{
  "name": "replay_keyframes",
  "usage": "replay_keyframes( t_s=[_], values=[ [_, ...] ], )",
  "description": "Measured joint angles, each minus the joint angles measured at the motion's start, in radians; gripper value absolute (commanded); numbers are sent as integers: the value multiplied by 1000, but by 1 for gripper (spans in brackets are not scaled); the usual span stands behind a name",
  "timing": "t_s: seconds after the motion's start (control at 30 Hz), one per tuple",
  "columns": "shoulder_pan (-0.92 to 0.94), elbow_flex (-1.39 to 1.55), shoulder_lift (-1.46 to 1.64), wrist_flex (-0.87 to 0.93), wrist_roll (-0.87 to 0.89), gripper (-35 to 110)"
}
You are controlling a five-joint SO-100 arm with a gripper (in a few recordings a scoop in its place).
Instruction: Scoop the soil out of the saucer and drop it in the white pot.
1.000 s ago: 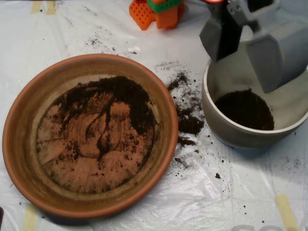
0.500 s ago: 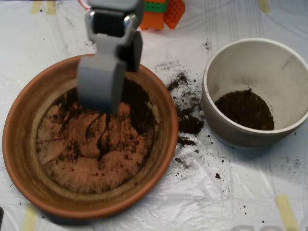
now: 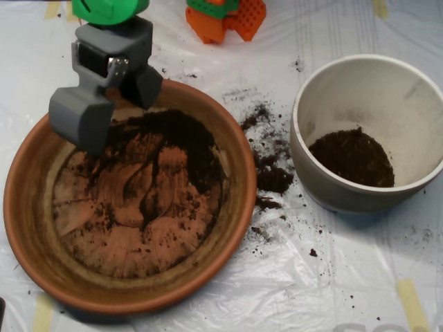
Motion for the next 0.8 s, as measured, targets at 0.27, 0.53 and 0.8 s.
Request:
replay_keyframes(
  t_s=[0.27, 0.53, 0.8],
  values=[
    [91, 141, -9, -130, -12, 31],
    [129, 118, -158, -215, -58, 25],
    [147, -11, -316, -187, -64, 24]
  ],
)
